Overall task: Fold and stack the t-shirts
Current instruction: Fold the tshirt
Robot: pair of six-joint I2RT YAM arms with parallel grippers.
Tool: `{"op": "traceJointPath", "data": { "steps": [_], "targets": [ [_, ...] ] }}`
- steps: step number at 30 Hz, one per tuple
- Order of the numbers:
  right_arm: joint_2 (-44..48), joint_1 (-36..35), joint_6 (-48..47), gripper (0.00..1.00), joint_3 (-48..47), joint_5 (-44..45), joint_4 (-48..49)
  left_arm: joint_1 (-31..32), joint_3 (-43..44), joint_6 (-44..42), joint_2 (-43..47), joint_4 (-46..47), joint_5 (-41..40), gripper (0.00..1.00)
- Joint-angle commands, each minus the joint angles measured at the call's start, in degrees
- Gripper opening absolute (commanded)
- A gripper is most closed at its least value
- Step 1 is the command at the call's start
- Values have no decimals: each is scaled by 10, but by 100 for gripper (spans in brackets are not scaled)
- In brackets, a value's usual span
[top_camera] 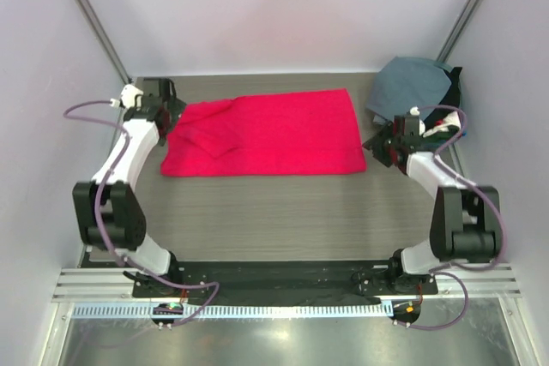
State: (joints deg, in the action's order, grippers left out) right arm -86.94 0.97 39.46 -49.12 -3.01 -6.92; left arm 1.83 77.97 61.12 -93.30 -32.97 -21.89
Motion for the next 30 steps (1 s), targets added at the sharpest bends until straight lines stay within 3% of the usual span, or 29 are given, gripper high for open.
{"op": "traceJointPath", "data": {
  "steps": [1,7,13,17,27,29,30],
  "targets": [
    [88,-10,31,54,67,24,43,3,-74,25,106,7,-5,90],
    [174,-74,92,63,171,47,94,3,-274,73,229,79,18,85],
    [163,-127,148,62,194,119,113,3,-334,86,279,88,31,83],
    [163,-128,179,58,238,147,186,3,-348,93,293,85,31,81],
    [71,-127,178,53,209,187,222,3,-411,99,300,142,22,77],
    [63,-127,176,47,200,205,205,3,-430,102,303,166,17,75],
    [60,-127,176,38,199,213,198,3,-437,103,304,174,15,75]
  ]
}}
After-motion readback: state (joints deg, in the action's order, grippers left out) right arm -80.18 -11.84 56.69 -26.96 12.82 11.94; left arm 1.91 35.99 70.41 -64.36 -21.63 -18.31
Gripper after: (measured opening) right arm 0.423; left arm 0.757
